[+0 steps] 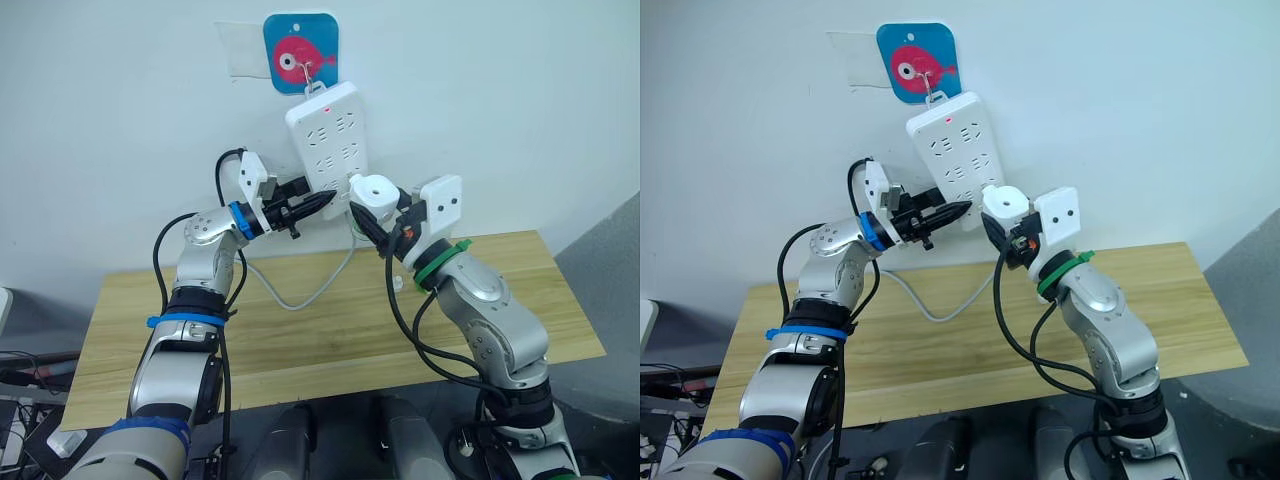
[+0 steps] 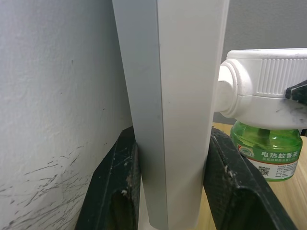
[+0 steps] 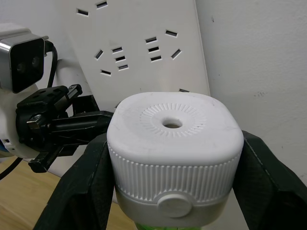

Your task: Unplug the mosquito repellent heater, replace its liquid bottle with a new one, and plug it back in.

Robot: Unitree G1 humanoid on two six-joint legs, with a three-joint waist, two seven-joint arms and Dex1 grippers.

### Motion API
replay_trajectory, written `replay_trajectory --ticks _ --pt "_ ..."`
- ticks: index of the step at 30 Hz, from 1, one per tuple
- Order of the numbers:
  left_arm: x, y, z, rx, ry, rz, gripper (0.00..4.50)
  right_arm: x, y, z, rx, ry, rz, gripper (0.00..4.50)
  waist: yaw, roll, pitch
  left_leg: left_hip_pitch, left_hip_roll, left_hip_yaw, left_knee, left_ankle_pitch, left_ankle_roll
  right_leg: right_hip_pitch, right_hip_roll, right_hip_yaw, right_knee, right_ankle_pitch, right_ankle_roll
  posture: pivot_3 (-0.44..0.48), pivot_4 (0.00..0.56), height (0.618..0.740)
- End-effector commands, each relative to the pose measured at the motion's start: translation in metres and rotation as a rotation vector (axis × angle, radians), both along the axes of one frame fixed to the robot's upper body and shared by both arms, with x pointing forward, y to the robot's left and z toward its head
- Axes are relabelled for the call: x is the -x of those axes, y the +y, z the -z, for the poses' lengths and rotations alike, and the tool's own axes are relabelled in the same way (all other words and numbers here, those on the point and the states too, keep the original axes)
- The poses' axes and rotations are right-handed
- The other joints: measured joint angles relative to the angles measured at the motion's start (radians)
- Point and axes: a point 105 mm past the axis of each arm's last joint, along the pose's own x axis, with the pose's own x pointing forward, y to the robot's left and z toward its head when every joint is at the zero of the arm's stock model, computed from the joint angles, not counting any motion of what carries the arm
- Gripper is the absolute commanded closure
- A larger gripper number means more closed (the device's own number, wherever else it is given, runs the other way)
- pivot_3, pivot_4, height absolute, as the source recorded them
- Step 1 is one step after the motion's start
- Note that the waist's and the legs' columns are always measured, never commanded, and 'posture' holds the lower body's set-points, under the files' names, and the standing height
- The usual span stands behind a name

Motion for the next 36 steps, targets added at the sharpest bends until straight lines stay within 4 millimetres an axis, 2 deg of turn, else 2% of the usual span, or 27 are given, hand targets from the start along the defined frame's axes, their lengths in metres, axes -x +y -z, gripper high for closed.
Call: replay_trajectory --ticks 1,8,15,27,36 --pt "0.005 -0.007 -0.008 -0.027 -0.047 0.036 3.12 0.004 0.009 -0.023 -0.022 -0.094 -0.023 1.58 0.000 0.000 0.000 0.000 0.000 0.000 0.000 0.000 0.000 0.000 0.000 0.000 0.000 0.000 0.000 -0.103 0.208 0.740" --pt "0.008 -0.009 -0.008 -0.027 -0.045 0.054 3.12 -0.003 0.015 -0.020 -0.020 -0.075 -0.013 1.58 -0.005 0.000 -0.001 0.001 0.000 0.000 0.000 0.000 0.000 0.000 0.000 0.000 0.002 0.000 0.000 -0.102 0.198 0.740" --pt "0.010 -0.012 -0.008 -0.029 -0.042 0.071 3.12 -0.014 0.013 -0.025 0.017 -0.087 0.018 1.58 -0.011 -0.001 -0.003 0.001 0.000 0.000 0.000 0.002 -0.003 0.000 0.000 0.001 0.002 0.000 0.000 -0.098 0.194 0.740" --pt "0.010 -0.011 -0.009 -0.032 -0.039 0.071 3.12 -0.021 0.029 -0.022 0.001 -0.072 0.023 1.58 -0.023 -0.002 -0.005 0.002 0.000 0.000 0.001 0.002 -0.003 0.000 0.000 0.000 0.004 0.001 -0.002 -0.092 0.200 0.740" --pt "0.010 -0.012 -0.009 -0.034 -0.043 0.071 3.12 -0.022 0.027 -0.018 0.000 -0.059 0.016 1.58 -0.025 -0.002 -0.005 0.003 0.001 -0.001 0.001 0.004 -0.004 0.000 0.001 0.000 0.005 0.002 -0.003 -0.093 0.202 0.740"
